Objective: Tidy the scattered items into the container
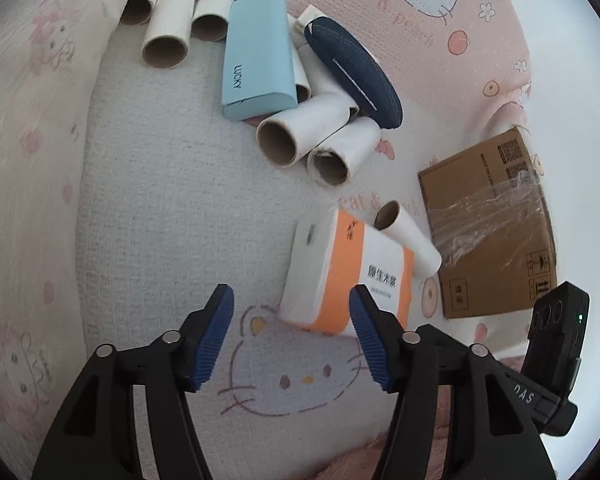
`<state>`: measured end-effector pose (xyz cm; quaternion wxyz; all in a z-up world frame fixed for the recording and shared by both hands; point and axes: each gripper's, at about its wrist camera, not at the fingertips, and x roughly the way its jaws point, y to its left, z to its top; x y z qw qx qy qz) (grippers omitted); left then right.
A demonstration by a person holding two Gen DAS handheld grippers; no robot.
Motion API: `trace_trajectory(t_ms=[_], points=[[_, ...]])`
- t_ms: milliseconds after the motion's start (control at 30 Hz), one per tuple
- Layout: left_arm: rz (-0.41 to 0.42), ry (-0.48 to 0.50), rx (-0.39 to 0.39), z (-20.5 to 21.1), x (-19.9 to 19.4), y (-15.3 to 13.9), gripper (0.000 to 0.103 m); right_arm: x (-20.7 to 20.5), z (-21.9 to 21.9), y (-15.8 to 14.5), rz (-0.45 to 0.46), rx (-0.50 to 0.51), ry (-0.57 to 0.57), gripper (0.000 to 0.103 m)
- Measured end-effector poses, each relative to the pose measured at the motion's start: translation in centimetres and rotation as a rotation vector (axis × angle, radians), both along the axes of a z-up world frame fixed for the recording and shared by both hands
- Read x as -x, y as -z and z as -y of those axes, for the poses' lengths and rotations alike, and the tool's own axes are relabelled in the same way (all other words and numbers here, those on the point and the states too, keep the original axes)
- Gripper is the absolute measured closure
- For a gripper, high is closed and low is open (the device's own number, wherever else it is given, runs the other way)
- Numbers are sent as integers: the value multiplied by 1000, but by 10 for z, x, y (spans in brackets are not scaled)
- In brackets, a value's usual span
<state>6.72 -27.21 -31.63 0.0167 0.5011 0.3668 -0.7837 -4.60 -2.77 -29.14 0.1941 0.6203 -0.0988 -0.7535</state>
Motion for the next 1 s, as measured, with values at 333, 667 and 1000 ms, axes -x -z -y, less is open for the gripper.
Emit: trace_trajectory(t_ms=[333, 667, 1000], points=[[3, 69, -48, -26, 32, 17, 32, 27, 5, 15, -31, 103, 122, 31], [52, 34, -87, -30, 38, 37, 42, 34, 11, 40, 43, 211, 117, 61], [-10, 18, -10, -37, 30, 12, 50, 29, 16, 22, -50, 179, 70, 68]])
